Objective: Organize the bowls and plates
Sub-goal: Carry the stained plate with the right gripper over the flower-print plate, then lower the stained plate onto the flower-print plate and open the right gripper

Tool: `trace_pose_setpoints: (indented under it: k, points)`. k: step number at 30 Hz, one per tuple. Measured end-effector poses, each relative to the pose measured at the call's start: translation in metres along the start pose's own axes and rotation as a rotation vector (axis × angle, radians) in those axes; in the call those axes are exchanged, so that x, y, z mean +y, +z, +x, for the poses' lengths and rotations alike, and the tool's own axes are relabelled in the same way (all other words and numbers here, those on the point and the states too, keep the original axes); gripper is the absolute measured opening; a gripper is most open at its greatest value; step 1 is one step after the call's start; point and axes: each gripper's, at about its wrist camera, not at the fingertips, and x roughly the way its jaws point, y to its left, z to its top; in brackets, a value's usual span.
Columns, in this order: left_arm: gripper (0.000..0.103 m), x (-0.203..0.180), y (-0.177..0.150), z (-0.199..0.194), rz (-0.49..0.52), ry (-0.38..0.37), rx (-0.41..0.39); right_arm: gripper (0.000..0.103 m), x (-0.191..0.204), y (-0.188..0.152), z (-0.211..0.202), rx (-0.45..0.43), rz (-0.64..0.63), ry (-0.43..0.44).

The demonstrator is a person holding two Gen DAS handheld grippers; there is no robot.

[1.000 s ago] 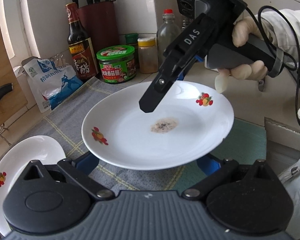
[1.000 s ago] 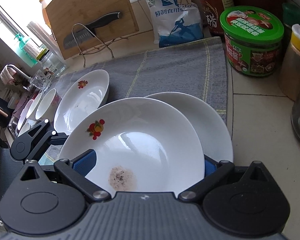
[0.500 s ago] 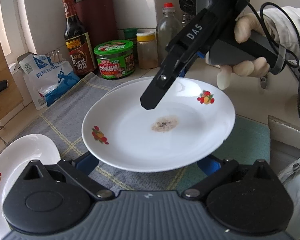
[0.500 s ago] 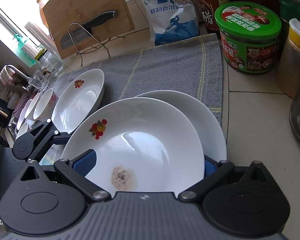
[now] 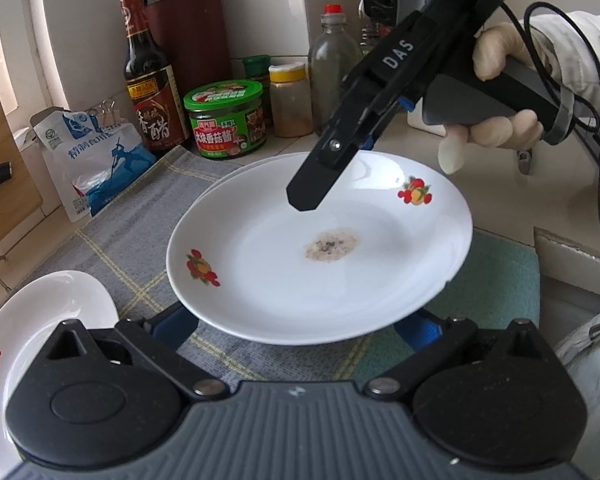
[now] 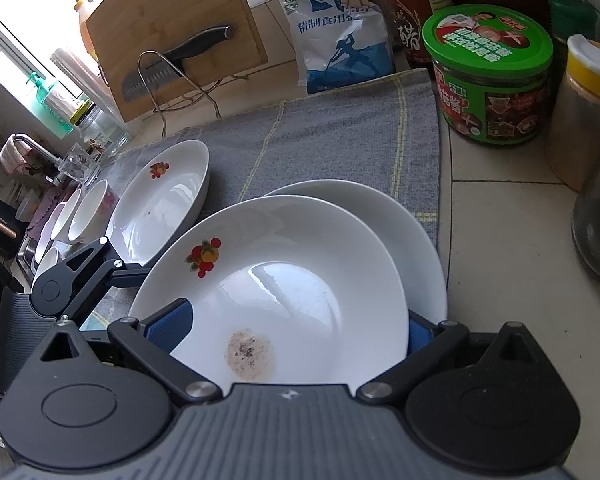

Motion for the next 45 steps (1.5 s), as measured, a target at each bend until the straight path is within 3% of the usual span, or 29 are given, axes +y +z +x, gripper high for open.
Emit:
trace_pose_setpoints:
  k: [26, 45]
  points:
    - [0.102, -0.002, -0.002, -0.002, 0.007, -0.015, -0.048, 0.103, 0.007, -0.01, -0.025, -0.044, 0.027, -0.099]
    - [0.102, -0.012, -0.007, -0.014, -0.046, 0.004, -0.081, 0.103, 0.03, -0.022, -0.023, -0.039, -0.007, -0.294]
